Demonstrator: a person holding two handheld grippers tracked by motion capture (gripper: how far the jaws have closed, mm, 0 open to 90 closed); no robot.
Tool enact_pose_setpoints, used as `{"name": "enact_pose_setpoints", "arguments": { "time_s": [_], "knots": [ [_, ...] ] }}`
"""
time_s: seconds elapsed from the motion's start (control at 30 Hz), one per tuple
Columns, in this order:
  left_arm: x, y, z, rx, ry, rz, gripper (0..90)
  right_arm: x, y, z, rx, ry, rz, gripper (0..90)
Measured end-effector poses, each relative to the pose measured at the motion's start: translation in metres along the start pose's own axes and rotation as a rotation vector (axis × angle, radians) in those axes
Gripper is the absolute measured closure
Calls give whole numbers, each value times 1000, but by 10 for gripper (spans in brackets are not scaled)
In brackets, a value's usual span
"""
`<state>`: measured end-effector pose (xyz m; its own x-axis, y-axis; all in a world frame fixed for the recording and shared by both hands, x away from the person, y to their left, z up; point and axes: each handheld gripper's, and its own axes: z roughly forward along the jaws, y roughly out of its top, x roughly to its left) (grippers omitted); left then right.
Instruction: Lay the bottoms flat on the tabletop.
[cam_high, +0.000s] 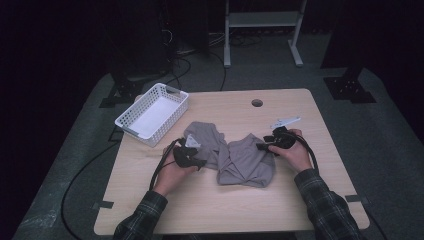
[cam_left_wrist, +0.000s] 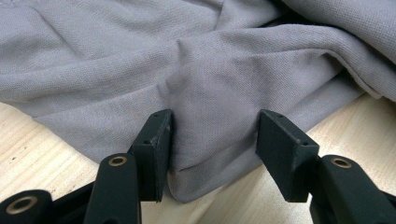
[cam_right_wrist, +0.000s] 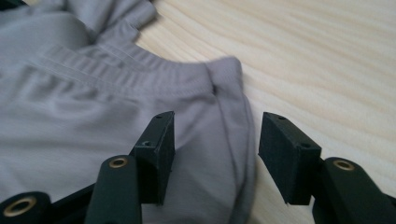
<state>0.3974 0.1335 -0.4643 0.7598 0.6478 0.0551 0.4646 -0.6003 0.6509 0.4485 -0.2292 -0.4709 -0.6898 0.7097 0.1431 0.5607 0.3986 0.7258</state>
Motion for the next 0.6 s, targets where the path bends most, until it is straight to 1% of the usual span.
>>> {"name": "enact_pose_setpoints", "arguments": {
  "time_s": [0.1,0.17,0.2,0.3,0.37,0.43,0.53,0.6],
  "knots": [
    [1,0,0,-1,-2,-2,451,-2,-4,3,11,2,-6,436],
    [1,0,0,-2,-2,-2,452,-1,-4,3,14,-3,-16,465],
    [1,0,0,-1,-2,-2,452,-1,-4,3,20,-9,-29,488],
    [1,0,1,-5,-3,-2,456,4,-4,2,36,-35,-65,663],
    [1,0,2,-8,-3,-4,464,4,-4,1,42,-29,-59,768],
    [1,2,3,-13,-3,-5,469,4,-4,1,43,-15,-34,841],
    [2,7,8,-18,-3,-5,472,3,-4,-1,43,-21,-22,863],
    [2,11,12,-22,0,-6,473,4,-3,-5,23,-21,-10,865]
  ]
}}
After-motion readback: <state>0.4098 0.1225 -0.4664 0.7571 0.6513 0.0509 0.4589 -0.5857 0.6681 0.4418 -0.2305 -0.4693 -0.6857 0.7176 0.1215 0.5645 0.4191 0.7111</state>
